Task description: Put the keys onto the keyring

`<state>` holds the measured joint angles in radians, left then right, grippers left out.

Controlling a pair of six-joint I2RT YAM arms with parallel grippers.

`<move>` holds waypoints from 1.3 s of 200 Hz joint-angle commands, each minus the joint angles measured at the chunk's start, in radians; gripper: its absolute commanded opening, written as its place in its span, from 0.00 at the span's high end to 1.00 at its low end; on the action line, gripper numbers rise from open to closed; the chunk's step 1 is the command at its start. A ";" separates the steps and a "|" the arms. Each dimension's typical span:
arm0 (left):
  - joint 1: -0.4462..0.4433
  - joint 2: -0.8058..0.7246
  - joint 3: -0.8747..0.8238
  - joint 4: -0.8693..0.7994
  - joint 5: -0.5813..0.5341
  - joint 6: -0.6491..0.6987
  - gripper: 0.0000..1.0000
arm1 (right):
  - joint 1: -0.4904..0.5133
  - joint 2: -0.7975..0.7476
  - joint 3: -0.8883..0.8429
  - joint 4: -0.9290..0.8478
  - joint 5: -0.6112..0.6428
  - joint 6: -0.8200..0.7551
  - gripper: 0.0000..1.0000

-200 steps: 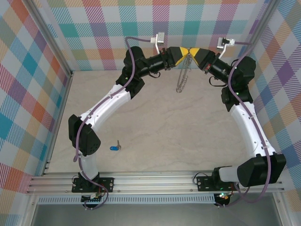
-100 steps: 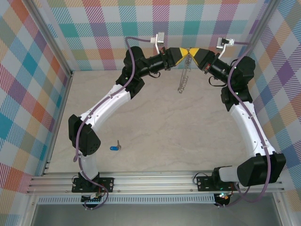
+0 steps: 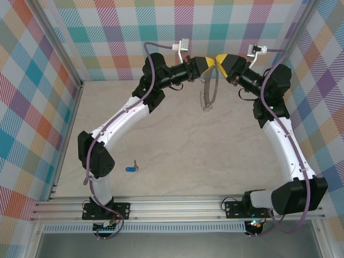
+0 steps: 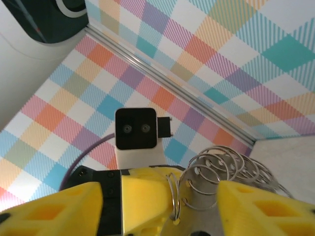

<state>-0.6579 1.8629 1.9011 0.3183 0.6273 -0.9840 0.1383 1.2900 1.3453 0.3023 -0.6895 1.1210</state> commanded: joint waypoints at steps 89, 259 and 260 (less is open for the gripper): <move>0.152 -0.262 -0.186 -0.278 -0.170 0.342 1.00 | 0.093 -0.200 -0.369 -0.354 -0.047 -0.175 0.26; 0.388 -0.379 -0.252 -0.458 -0.236 0.370 1.00 | 0.760 0.336 -0.251 -0.609 0.266 -0.564 0.44; 0.390 -0.381 -0.254 -0.456 -0.237 0.369 1.00 | 0.763 0.341 -0.247 -0.612 0.266 -0.566 0.44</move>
<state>-0.3027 1.5543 1.6791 -0.1337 0.3927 -0.6121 0.8360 1.5570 1.0142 -0.2527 -0.4656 0.6346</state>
